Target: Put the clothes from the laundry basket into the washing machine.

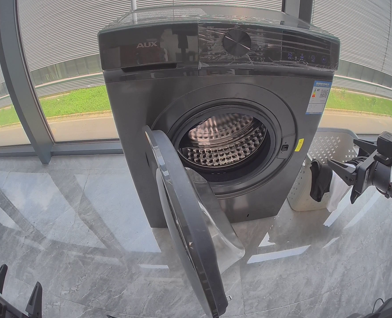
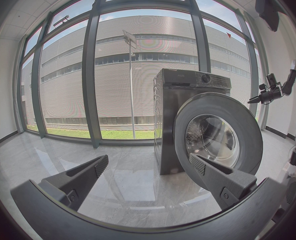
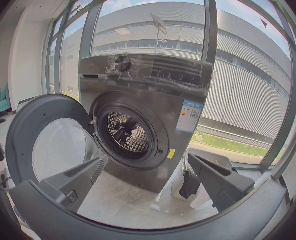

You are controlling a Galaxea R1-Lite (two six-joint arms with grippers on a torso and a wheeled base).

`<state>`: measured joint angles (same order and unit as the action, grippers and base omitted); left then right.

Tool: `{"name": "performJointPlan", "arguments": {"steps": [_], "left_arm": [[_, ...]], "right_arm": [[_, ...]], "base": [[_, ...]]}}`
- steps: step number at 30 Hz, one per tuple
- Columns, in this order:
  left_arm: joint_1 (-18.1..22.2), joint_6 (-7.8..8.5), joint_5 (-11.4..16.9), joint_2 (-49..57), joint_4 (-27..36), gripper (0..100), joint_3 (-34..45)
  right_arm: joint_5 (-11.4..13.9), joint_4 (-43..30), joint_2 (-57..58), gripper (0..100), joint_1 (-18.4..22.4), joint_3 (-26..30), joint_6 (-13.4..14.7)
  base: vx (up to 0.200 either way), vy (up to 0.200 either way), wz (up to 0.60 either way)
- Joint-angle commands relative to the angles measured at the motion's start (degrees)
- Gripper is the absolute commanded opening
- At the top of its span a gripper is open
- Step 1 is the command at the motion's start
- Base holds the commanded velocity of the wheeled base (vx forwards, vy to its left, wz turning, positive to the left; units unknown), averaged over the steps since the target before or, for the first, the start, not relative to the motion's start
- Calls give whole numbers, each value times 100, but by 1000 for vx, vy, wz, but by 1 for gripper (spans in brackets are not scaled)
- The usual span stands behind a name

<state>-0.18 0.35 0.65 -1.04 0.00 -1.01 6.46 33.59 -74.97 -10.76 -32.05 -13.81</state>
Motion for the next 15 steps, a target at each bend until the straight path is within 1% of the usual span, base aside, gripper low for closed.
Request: {"name": "performJointPlan", "arguments": {"steps": [1,3,6,7,10,11,15], "left_arm": [[1,0,6,95,0,100,101],[1,0,-3,95,0,100,101],[1,0,-3,95,0,100,101],[1,0,-3,95,0,100,101],[1,0,-3,95,0,100,101],[1,0,-3,95,0,100,101],[1,9,14,104,0,100,101]], "right_arm": [[171,8,642,100,-5,41,-7],[250,8,967,100,-13,6,-7],[444,8,1740,100,-40,58,10],[461,8,1978,100,-40,94,10],[461,-1,2927,100,-40,445,28],[461,-1,3041,100,-40,507,28],[426,-1,3788,100,-40,1157,36]], "base": [[0,0,0],[0,0,0],[0,0,0],[0,0,0],[0,0,0],[0,0,0],[0,0,0]]}}
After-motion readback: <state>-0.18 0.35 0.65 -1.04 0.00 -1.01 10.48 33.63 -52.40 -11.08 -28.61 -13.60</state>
